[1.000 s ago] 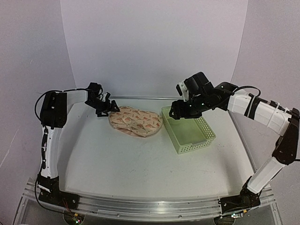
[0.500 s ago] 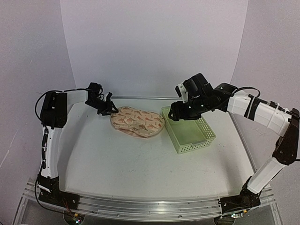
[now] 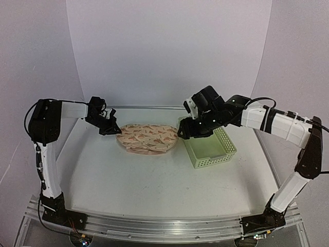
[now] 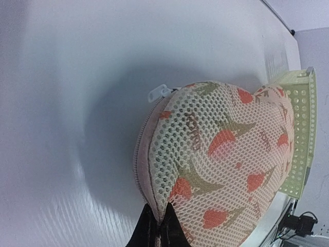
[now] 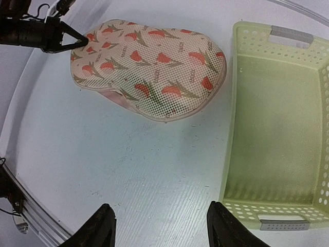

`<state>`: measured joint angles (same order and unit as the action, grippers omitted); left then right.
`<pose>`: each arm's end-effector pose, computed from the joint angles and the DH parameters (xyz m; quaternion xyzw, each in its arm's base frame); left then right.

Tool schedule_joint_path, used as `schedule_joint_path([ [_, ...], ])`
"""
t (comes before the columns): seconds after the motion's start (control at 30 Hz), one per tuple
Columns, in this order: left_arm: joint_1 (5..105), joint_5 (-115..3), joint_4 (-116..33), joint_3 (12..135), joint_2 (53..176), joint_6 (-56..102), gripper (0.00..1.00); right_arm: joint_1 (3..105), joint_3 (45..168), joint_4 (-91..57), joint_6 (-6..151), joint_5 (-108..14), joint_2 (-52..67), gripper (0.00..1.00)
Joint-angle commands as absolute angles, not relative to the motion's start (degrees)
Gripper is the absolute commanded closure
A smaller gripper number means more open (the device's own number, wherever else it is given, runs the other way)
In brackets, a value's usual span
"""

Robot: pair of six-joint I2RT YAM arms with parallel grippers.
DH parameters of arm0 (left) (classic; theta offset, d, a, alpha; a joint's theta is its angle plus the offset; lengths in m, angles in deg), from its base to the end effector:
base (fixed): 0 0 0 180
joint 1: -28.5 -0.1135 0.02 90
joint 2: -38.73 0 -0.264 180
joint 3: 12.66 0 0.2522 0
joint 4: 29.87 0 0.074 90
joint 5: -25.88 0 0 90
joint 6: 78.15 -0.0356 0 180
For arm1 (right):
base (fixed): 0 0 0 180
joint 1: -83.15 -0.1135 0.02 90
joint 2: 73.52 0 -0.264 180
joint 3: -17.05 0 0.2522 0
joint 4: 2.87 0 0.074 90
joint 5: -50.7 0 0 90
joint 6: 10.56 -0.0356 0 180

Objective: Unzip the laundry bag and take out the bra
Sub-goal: Pick up the laundry bag at the center of the board, then adjust the laundry bag at the center of the board.

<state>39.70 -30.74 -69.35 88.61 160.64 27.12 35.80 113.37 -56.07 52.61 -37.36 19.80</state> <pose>0.4349 -0.1061 0.1588 0.0411 0.9275 -0.3267 0.1769 0.2430 0.2620 0.3061 -0.1618 0.9261 0.1925 0.2811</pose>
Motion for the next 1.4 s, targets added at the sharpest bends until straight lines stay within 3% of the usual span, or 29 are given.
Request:
schedule_joint_path([
  [0.0,39.64,-35.42,-63.01,79.92,149.42,33.2,1.0,33.82,116.99,-53.89,52.11,-39.93,23.64,0.39],
  [0.13,39.73,-37.55,-58.96,70.5,142.65,38.74,1.0,32.17,119.36,-53.81,52.4,-41.92,27.8,0.44],
  [0.27,40.46,-39.99,-54.71,61.26,135.5,43.99,1.0,31.08,121.88,-53.8,52.67,-43.57,31.81,0.55],
  [0.6,51.51,-52.35,-53.06,52.16,124.38,57.55,1.0,30.17,125.1,-53.97,54.36,-47.59,40.51,1.0],
  [1.07,55.64,-58.38,-52.68,38.07,108.81,69.08,1.0,30.17,127.36,-55.06,54.66,-49.4,49.19,1.0],
  [1.37,59.66,-58.9,-52.34,35.52,109.18,71.96,0.95,30.19,132.35,-56.89,54.7,-45.66,54.16,1.0],
])
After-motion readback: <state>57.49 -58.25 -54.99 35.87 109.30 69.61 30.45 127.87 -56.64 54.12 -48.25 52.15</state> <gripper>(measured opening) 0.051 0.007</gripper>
